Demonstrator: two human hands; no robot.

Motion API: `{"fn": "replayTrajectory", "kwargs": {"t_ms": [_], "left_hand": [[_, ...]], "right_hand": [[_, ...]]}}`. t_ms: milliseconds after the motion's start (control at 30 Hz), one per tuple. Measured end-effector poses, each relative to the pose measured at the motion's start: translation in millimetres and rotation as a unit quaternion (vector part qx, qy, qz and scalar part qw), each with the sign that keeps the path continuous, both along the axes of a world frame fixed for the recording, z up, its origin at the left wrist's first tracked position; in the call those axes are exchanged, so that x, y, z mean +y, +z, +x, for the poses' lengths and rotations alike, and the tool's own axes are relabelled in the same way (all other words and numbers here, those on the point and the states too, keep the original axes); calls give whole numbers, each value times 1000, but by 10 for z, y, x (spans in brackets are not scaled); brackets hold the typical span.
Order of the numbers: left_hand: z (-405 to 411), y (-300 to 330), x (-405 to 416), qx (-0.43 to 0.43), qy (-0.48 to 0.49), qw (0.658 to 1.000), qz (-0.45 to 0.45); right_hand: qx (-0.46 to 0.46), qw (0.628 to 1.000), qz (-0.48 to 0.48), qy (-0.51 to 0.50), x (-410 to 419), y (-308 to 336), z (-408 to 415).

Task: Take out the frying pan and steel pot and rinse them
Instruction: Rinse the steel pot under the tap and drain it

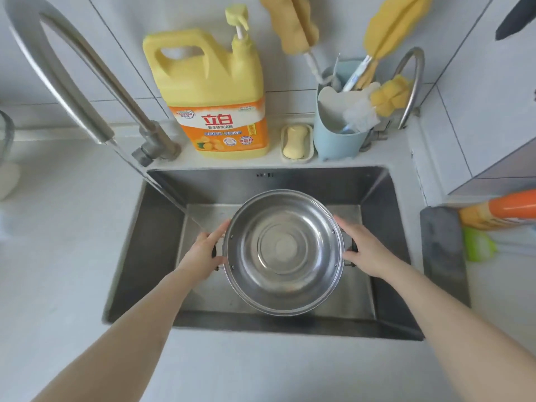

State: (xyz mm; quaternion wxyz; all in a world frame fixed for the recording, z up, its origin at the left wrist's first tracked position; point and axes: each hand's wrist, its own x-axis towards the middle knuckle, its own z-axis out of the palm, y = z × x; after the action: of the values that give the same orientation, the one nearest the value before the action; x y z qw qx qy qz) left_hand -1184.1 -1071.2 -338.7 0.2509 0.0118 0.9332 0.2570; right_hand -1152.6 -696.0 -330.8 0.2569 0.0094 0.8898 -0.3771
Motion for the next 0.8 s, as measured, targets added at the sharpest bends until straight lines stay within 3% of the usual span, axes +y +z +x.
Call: {"fn": "replayTrajectory", "kwargs": {"t_ms": [400, 700, 800], "left_hand": [[-137, -778, 186, -98, 14, 995, -19], [-133, -784, 229, -84, 13, 996, -20], [6, -632, 161, -65, 78, 995, -12]], "right_hand": [[-69, 996, 18, -45, 78, -725, -80], [-50, 997, 14, -53, 94, -909, -96], [-44, 998, 3, -55, 99, -908, -90]]}}
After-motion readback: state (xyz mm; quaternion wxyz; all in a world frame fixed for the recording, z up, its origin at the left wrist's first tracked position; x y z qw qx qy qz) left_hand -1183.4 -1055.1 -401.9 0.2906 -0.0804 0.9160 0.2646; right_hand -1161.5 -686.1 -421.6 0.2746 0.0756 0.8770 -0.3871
